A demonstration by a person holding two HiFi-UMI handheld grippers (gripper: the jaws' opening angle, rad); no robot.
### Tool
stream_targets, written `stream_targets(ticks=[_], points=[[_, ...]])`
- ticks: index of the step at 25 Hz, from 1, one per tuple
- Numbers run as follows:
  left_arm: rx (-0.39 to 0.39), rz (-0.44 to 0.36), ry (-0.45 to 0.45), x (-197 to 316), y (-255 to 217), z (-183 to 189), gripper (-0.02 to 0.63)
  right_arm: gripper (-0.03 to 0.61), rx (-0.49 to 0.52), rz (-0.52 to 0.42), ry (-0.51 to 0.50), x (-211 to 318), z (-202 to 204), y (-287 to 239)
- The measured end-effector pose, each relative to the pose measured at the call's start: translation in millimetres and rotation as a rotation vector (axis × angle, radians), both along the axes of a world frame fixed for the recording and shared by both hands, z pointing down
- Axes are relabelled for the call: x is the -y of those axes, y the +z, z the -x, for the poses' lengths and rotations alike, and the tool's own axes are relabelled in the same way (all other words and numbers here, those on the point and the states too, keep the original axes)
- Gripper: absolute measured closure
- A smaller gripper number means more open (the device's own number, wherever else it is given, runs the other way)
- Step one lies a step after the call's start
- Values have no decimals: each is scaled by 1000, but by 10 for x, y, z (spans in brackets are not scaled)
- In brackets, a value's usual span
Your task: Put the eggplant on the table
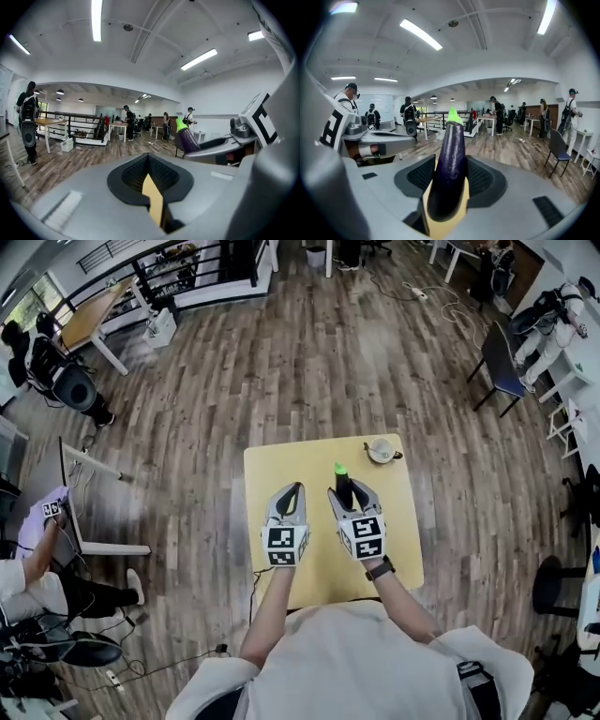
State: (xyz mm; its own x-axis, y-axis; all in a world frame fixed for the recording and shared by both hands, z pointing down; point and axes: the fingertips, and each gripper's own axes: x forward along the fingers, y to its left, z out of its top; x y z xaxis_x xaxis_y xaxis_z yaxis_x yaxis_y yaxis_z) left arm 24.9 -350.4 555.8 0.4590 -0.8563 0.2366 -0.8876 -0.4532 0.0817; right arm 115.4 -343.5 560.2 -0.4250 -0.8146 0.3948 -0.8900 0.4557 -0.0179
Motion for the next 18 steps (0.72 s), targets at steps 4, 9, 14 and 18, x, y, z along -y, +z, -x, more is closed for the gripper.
stream_targets(ticks=[4, 9, 14, 18], points=[[6, 47, -41, 325, 202, 93, 609, 379, -7, 71, -30, 344, 24, 291], [21, 95, -80, 575, 480, 150, 609, 379, -10, 169, -42, 649, -46, 737], [19, 155, -111, 712, 772, 239, 609, 379, -44, 290, -60, 842, -74, 1256], [17, 207, -126, 755, 1020, 282, 607, 379, -72, 402, -77, 875, -63, 1694]])
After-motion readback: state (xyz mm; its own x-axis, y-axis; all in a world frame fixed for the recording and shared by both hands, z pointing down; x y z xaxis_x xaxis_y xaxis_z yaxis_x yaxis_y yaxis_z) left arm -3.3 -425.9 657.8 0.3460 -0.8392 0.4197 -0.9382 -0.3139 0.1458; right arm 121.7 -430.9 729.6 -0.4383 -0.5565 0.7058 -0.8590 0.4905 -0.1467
